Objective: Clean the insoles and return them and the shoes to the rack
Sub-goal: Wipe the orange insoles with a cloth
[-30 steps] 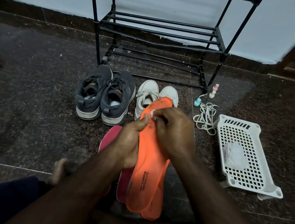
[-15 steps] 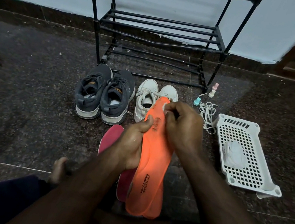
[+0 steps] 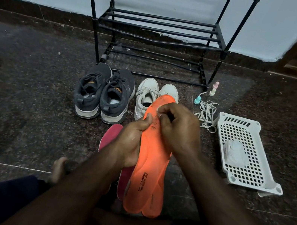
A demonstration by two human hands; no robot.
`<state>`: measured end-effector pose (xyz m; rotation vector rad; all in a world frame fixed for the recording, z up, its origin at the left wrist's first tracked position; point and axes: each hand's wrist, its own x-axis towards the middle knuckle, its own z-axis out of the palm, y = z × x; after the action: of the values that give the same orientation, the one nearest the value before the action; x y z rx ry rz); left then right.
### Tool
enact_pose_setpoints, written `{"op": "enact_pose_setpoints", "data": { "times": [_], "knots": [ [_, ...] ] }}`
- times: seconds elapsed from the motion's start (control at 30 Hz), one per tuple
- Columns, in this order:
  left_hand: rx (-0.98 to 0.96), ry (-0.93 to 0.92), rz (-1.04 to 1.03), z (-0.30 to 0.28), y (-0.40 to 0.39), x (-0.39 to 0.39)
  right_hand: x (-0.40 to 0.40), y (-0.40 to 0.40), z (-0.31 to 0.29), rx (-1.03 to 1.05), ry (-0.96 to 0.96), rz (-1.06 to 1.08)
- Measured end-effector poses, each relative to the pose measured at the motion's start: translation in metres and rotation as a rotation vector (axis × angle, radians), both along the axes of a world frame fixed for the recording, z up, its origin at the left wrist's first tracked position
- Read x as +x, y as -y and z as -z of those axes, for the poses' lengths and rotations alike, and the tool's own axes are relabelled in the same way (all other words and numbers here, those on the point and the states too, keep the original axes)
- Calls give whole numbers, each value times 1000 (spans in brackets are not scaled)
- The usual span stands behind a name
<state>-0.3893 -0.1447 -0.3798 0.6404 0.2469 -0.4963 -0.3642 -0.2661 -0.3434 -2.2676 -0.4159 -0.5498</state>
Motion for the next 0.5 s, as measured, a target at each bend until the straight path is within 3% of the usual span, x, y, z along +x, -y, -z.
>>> {"op": "enact_pose_setpoints", "data": {
  "times": [0.13,0.37,0.43,0.5],
  "knots": [
    [-9,1,26,1,2,-3,14,12,-4,26,-61,120],
    [-24,-11,83,3,-2,1,10,13,-2,165,-216,13],
    [-44,10,93,1,-4,1,8,10,-5,298,-319,-80],
    [-40,25,99,-2,-7,1,10,15,-14,568,-378,-123]
  ]
}}
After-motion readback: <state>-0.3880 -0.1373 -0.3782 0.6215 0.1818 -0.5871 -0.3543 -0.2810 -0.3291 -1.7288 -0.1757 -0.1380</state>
